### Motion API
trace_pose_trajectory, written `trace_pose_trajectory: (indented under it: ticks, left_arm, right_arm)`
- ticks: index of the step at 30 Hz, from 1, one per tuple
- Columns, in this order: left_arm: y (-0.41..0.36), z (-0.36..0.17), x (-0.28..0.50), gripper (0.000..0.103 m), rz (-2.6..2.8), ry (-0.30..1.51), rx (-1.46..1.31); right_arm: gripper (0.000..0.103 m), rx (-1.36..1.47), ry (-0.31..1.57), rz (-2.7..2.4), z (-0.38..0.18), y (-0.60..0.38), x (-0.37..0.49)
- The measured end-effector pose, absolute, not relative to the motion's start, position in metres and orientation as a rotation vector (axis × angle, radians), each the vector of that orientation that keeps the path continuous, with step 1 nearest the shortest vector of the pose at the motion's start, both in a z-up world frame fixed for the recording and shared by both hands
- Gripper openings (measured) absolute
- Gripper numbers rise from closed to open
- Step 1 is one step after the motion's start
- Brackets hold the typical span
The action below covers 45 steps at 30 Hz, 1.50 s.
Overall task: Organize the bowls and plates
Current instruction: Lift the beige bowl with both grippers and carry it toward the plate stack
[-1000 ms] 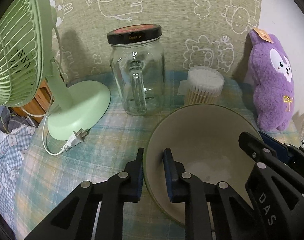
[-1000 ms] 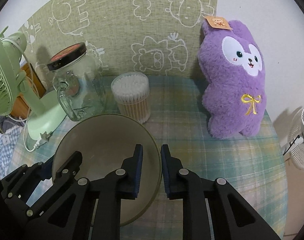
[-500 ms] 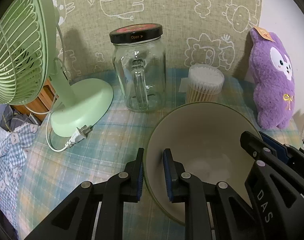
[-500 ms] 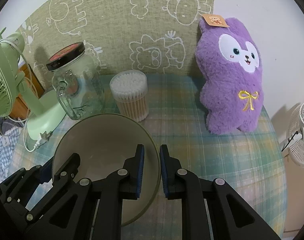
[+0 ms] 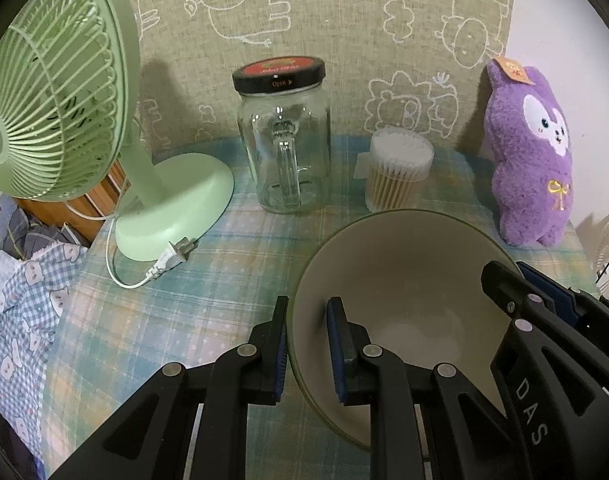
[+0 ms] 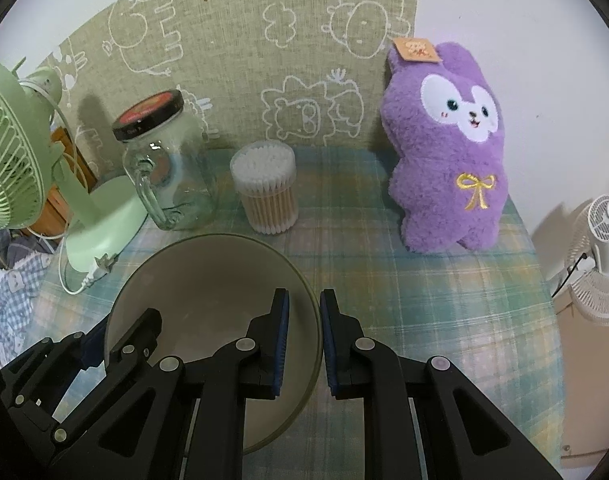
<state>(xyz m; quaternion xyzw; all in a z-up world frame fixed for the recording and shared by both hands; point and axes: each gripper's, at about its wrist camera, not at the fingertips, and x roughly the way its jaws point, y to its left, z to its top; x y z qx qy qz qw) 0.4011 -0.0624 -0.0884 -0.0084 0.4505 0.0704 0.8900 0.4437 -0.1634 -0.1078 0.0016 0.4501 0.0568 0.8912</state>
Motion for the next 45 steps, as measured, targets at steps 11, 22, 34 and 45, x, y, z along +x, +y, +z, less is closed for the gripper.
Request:
trace_pose_trajectory:
  ticks: [11,22,34,45]
  left_arm:
    - [-0.062,-0.058,0.38,0.016,0.121,0.907,-0.036]
    - [-0.057,-0.023,0.356,0.016,0.097,0.864,-0.044]
    - [-0.051,0.01,0.32,0.016,0.06,0.836,-0.04]
    - [-0.048,0.03,0.278,0.016,0.035,0.812,-0.023]
  right_arm:
    - [0.019,-0.001,0.905,0.091,-0.075,-0.163,0.422]
    - [0.019,0.006,0.858,0.066,-0.035,-0.162,0.394]
    - [0.019,0.013,0.826,0.032,0.0,-0.158,0.353]
    - [0.019,0.03,0.811,0.006,0.025,-0.156,0.304]
